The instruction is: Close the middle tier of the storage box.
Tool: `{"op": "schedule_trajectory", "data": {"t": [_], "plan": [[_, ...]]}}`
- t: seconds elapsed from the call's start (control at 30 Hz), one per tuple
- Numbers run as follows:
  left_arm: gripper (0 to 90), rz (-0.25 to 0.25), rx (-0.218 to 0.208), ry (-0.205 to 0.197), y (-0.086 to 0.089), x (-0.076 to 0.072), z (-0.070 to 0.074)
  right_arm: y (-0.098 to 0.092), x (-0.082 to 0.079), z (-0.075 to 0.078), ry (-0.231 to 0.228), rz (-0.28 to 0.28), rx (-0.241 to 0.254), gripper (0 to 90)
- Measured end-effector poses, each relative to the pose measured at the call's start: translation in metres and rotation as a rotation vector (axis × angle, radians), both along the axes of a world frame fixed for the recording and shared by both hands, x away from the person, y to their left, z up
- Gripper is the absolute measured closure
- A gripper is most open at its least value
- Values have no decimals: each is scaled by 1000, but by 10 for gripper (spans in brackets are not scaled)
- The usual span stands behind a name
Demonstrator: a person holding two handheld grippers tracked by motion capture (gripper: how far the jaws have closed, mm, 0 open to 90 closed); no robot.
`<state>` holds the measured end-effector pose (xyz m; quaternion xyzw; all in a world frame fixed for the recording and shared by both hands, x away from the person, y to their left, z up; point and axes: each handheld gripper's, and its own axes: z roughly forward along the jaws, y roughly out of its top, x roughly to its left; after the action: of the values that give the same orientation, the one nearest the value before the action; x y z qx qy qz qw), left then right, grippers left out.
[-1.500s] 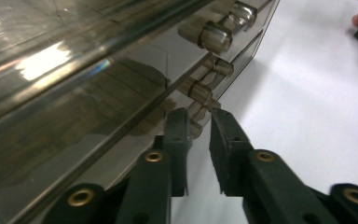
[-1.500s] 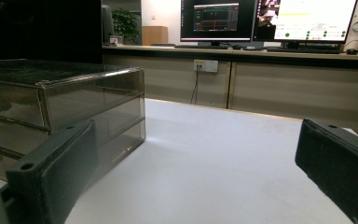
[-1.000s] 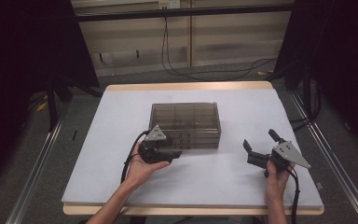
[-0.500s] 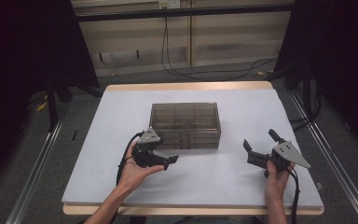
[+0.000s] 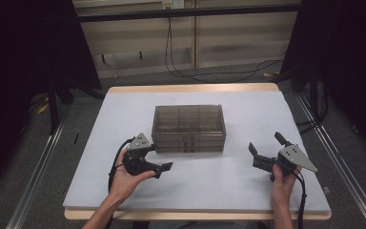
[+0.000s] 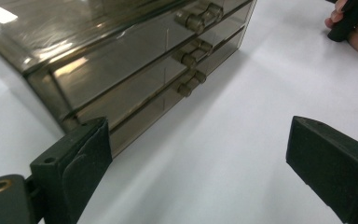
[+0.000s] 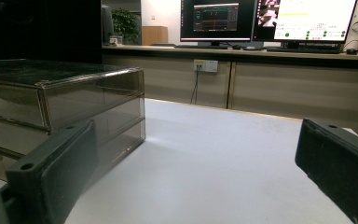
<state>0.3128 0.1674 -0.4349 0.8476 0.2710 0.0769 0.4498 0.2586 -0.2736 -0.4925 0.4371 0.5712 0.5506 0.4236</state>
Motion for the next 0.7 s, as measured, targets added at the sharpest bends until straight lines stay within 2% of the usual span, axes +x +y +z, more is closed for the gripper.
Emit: {"op": "schedule_trajectory", "data": {"t": [0.13,0.27,0.37,0.53,0.7], "plan": [[55,6,-8,9,11,-2,1,0,0,0,0,0,0,0],[55,48,-16,44,22,-3,-1,0,0,0,-1,0,1,0],[49,66,-40,48,30,-4,-4,0,0,0,-1,0,1,0],[55,85,0,4,40,-10,-5,0,0,0,-3,0,0,0],[63,107,39,-11,52,-17,-10,0,0,0,0,1,2,0]]}}
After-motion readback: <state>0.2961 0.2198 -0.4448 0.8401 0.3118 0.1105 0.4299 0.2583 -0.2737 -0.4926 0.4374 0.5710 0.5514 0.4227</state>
